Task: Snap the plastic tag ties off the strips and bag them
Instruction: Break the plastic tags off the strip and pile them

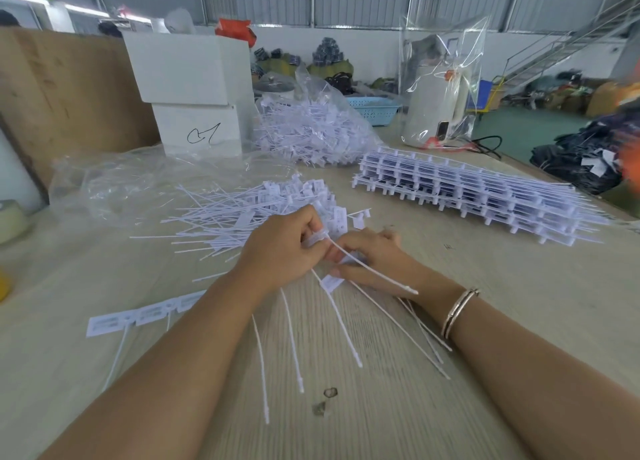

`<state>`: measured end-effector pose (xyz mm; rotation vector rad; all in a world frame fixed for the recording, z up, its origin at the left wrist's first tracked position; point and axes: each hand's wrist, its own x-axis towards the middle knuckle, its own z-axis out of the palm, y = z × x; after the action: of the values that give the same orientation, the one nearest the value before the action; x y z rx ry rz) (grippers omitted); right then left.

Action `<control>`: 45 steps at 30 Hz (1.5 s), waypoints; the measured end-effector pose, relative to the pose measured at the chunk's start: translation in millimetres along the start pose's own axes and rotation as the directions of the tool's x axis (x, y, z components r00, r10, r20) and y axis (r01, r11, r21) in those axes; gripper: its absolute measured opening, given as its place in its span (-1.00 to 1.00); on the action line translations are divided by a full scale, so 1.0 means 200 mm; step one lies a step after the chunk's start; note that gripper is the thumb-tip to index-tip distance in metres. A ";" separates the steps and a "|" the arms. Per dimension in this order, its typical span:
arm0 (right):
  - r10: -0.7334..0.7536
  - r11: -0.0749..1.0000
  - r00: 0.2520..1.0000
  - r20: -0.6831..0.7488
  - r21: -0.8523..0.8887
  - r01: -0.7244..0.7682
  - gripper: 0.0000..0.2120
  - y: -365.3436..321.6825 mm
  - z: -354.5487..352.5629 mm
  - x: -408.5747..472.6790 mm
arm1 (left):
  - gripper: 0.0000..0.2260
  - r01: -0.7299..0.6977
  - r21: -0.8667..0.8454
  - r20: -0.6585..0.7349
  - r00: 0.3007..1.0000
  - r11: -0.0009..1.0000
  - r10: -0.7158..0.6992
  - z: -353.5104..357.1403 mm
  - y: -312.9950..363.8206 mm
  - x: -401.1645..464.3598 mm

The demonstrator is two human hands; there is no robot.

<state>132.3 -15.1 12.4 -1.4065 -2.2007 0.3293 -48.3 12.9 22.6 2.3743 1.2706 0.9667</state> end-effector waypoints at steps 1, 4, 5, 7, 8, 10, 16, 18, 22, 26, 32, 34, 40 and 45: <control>-0.010 1.000 1.000 0.012 -0.013 0.010 -0.97 0.01 -0.01 0.00 | -0.84 -0.008 0.087 0.008 1.000 0.996 0.007 0.00 0.00 0.00; -0.036 0.999 0.999 0.021 0.010 0.035 -0.93 0.05 -0.04 0.00 | -0.89 -0.051 0.227 0.049 0.998 0.973 0.041 0.01 0.02 0.00; -0.023 0.999 1.000 -0.003 0.028 0.023 -0.92 0.07 -0.06 0.00 | -0.91 -0.063 0.248 0.066 0.997 0.967 0.049 0.01 0.02 0.00; 0.042 0.999 0.997 -0.063 0.024 -0.041 -0.89 0.10 -0.09 0.00 | -0.91 -0.088 0.288 0.110 0.992 0.954 0.058 0.01 0.02 0.00; 0.078 0.997 0.991 -0.104 0.019 -0.076 -0.86 0.11 -0.10 0.00 | -0.91 -0.098 0.301 0.129 0.990 0.948 0.061 0.01 0.02 0.00; 0.100 0.994 0.969 -0.225 0.055 -0.090 -0.81 0.10 -0.09 0.00 | -0.91 -0.116 0.313 0.136 0.988 0.943 0.076 0.01 0.04 0.01; 0.097 0.983 0.973 -0.208 0.170 -0.062 -0.76 0.02 -0.06 -0.01 | -0.87 -0.277 0.331 0.131 0.960 0.902 0.246 0.05 0.18 0.07; 0.121 0.975 0.974 -0.192 0.209 -0.080 -0.79 0.03 -0.07 -0.01 | -0.85 -0.293 0.319 0.129 0.956 0.901 0.265 0.06 0.20 0.08; 0.204 0.892 0.959 -0.194 0.440 -0.101 -0.87 0.06 -0.09 0.00 | -0.67 -0.252 0.132 0.175 0.958 0.959 0.228 0.06 0.17 0.04; 0.148 0.902 0.977 -0.151 0.426 -0.070 -0.83 0.08 -0.08 0.00 | -0.51 -0.106 -0.084 0.267 0.955 0.991 0.125 0.05 0.08 -0.03; 0.176 0.911 0.970 -0.170 0.402 -0.095 -0.71 0.10 -0.06 0.01 | -0.68 -0.158 0.169 0.219 0.968 0.973 0.120 0.00 0.02 -0.04; 0.184 0.898 0.971 -0.151 0.427 -0.104 -0.72 0.09 -0.05 0.01 | -0.78 -0.179 0.216 0.142 0.978 0.960 0.150 0.03 0.05 -0.04; 0.148 0.889 0.987 -0.070 0.445 -0.102 -0.81 0.08 -0.05 0.00 | -0.89 -0.170 0.262 -0.002 0.984 0.950 0.176 0.05 0.06 -0.04; 0.107 0.933 0.986 -0.128 0.355 -0.055 -0.90 0.08 -0.04 0.00 | -0.88 -0.189 0.286 0.013 0.981 0.940 0.193 0.05 0.03 -0.03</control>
<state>149.1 -8.0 12.4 -1.2806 -1.8580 0.5974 -39.8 5.4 16.0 2.7608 1.2789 0.9069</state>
